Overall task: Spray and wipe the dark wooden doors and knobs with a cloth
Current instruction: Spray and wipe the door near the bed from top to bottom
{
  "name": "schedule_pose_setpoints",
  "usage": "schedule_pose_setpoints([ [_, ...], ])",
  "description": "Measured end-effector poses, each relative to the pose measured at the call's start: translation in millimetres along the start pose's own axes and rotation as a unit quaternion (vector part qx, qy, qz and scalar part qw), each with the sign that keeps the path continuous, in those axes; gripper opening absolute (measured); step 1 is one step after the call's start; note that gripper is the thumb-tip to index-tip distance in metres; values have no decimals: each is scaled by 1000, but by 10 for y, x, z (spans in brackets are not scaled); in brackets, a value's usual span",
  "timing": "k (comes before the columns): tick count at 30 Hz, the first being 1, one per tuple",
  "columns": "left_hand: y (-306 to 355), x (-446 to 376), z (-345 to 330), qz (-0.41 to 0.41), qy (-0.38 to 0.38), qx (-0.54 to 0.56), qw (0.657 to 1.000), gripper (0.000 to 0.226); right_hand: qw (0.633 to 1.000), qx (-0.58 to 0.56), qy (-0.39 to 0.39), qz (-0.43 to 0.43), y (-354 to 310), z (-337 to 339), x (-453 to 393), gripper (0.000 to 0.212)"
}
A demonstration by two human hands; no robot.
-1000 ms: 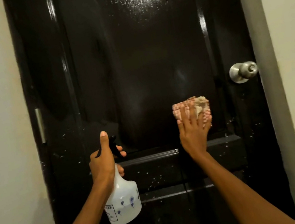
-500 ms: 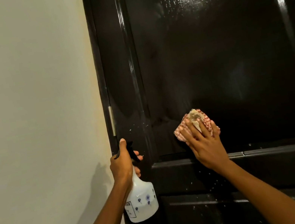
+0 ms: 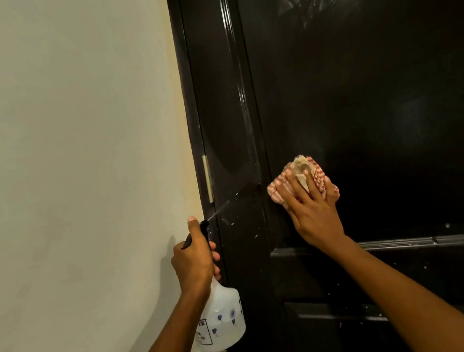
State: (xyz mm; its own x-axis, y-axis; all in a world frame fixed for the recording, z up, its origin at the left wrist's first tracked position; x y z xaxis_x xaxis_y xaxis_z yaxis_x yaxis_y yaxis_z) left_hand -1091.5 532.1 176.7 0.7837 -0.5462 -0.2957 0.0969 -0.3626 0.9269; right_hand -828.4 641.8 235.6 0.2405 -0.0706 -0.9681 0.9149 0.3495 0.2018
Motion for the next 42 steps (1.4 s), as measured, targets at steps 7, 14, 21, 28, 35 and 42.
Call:
schedule_pose_setpoints([
  [7,-85,53,65,-21,-26,-13,999,71,999,-29,-11,-15,-428,-250,-930,59],
  [14,-23,89,193,-44,-21,2,999,74,980,-34,-109,161,-1238,-679,-709,63],
  [21,-195,126,481,-23,-15,24,999,55,892,-18,-254,374,-1994,-1113,838,63],
  [28,-280,216,626,-17,-26,24,999,61,927,1,-179,330,-1773,-921,-122,60],
  [35,-353,115,596,-13,-31,16,999,62,954,-55,-176,239,-1892,-960,-47,65],
  [42,-322,206,603,-5,-37,17,999,58,849,-74,-295,432,-1871,-1023,791,59],
])
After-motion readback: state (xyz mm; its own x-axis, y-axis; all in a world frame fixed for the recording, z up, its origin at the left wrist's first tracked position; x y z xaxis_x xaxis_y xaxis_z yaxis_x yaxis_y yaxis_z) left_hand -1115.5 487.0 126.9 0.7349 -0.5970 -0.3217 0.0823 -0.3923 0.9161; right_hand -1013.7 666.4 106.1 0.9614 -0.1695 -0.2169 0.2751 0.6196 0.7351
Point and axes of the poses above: each hand's wrist, its own x-axis away from the middle knuckle, its own z-axis out of the back of the hand, y = z × x, the point moved 9 cm from there along -x, towards the middle knuckle, and after that the axes turned 10 degrees about y, right-handed, at the moved point
